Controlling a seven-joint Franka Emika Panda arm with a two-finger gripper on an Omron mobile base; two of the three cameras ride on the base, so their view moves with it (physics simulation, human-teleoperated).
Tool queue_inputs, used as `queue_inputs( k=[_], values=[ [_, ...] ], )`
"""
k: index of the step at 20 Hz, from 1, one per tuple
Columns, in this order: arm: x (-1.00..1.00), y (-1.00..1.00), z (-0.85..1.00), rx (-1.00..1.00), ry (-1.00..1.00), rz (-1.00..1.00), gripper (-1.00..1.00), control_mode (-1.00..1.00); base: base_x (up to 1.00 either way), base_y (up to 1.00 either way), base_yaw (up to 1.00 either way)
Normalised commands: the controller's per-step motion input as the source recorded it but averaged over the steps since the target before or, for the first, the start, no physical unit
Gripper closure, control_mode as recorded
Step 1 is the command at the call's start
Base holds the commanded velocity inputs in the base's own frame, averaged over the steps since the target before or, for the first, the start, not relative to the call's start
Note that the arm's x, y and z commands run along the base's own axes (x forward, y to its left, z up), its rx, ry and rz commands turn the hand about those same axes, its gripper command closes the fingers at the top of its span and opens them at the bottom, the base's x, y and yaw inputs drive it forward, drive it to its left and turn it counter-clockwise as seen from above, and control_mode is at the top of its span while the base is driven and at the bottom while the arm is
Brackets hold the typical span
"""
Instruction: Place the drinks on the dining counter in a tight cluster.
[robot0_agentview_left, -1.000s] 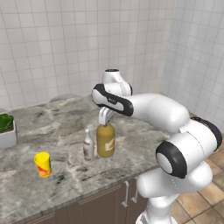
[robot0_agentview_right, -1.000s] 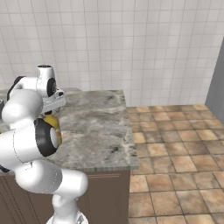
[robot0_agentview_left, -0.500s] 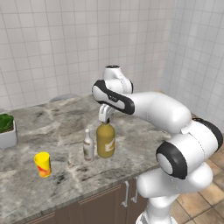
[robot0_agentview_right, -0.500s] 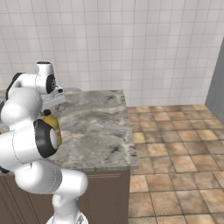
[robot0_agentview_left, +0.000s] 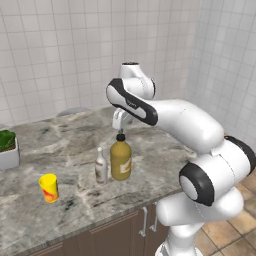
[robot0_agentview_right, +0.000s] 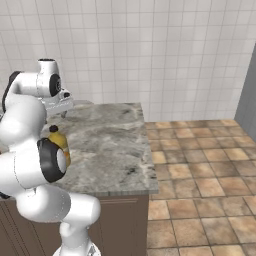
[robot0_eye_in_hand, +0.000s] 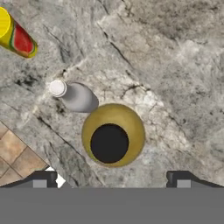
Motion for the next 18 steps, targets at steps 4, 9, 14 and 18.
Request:
queue_inputs(
  k=[4,9,14,18],
  values=[
    [-0.52,-0.1,0.13,0.0,0.0,-0.41,-1.0,-1.0,0.0,0.0,0.0],
    [-0.48,0.0,0.22,0.0,0.0,-0.48,-1.0,-1.0,0.0,0.0,0.0],
    [-0.4,-0.05,0.16,0.0,-0.01,-0.42,-1.0,-1.0,0.0,0.0,0.0],
    [-0.07,-0.39,0.0,0.0,-0.13,-0.22,-1.0,-1.0,0.0,0.0,0.0]
  ],
)
